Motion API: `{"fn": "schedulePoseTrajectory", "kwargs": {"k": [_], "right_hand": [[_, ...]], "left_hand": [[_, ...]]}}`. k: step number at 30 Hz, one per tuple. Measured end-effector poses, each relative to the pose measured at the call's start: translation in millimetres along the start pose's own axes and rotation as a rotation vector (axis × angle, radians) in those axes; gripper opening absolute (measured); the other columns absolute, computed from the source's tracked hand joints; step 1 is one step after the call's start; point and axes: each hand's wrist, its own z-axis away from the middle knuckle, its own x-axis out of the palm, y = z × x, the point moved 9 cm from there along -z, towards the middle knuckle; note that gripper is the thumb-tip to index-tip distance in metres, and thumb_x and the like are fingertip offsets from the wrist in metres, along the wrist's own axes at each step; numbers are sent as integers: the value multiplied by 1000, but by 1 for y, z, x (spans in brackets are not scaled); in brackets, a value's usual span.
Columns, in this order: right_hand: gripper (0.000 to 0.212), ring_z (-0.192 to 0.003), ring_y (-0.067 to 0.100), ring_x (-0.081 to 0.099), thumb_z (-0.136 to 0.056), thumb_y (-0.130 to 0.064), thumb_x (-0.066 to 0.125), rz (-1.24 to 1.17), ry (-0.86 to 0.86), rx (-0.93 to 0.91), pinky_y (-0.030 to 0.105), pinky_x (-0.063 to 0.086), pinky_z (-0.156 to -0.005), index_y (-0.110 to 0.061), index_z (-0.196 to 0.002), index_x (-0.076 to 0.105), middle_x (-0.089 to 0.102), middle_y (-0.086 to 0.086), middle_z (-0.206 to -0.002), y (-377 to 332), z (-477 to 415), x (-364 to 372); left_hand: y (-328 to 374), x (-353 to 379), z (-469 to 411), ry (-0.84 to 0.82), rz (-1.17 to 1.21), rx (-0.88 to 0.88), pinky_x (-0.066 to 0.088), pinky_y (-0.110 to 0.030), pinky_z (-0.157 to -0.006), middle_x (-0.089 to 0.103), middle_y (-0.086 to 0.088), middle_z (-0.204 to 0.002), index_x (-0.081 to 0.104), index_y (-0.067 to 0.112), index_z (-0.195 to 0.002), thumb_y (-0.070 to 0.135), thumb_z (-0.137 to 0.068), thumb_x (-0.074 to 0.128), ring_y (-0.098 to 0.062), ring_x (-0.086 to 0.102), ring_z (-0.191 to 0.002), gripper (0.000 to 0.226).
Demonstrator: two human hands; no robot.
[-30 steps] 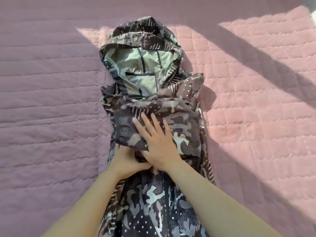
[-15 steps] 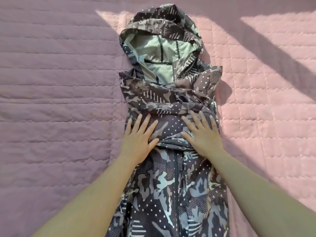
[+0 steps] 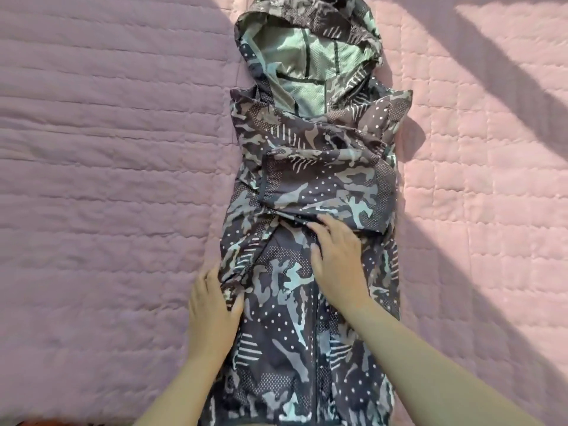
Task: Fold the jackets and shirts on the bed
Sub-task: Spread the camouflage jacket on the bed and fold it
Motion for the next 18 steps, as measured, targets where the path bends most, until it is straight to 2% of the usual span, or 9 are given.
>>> {"fn": "schedulePoseTrajectory", "kwargs": {"k": [2,4,7,9,11,12,14,16,18], "right_hand": [[45,-141,18,30,-98,-19,44,-66,-128,-23,40,26,-117,-15,-143,41,36,2,-151,-28,22,27],[51,-148,21,13,-101,-26,39,-25,-293,-40,39,11,-121,-20,-151,27,18,1,-160,-52,46,57],[57,-148,21,-17,-99,-43,15,94,-508,-65,48,-7,-120,-30,-154,5,-14,-3,-161,-73,89,102],[63,-146,17,-21,-92,-47,3,15,-516,-70,47,-11,-119,-34,-153,5,-17,-8,-159,-83,111,116],[55,-148,12,-1,-97,-39,14,-225,-456,37,41,-2,-121,-34,-150,26,7,-11,-161,-89,121,119],[52,-146,13,19,-97,-38,20,-373,-397,143,41,11,-121,-30,-143,43,29,-8,-156,-86,121,116],[52,-123,12,51,-91,-53,32,-794,-350,489,42,36,-109,-26,-123,64,60,-7,-130,-76,130,114],[56,-111,9,60,-84,-67,48,-1160,-441,802,37,44,-102,-26,-118,66,67,-10,-116,-76,145,125],[35,-97,8,65,-87,-55,60,-1168,-524,794,29,51,-89,-26,-103,69,71,-10,-102,-76,149,125]], "left_hand": [[-15,-2,22,31,80,-100,49,-37,-88,41,-6,-129,34,13,-138,21,-84,69,-26,51,-112,65],[-25,-7,41,30,119,-160,46,-32,-69,47,-4,-121,40,13,-128,12,-82,69,-23,56,-98,54],[-27,-9,64,19,35,-56,50,-37,-65,51,-3,-124,44,17,-121,7,-78,68,-28,59,-98,51],[-19,-10,78,28,-64,78,54,-41,-61,54,-6,-123,47,17,-123,5,-71,73,-31,62,-95,59],[-9,-12,95,47,-148,210,49,-36,-49,60,-3,-103,53,19,-117,4,-58,79,-26,64,-76,66],[-4,-10,104,38,-173,267,46,-33,-45,61,0,-96,54,19,-116,4,-53,81,-22,63,-69,70],[-3,0,123,-13,-194,345,47,-29,-45,61,2,-96,52,18,-121,4,-49,82,-18,63,-72,79],[-9,17,143,-109,-233,365,51,-28,-46,57,0,-102,48,16,-130,6,-47,81,-19,59,-80,90],[-7,30,158,-216,-247,391,52,-26,-50,52,-1,-110,43,15,-137,11,-50,77,-19,54,-87,94]]}}
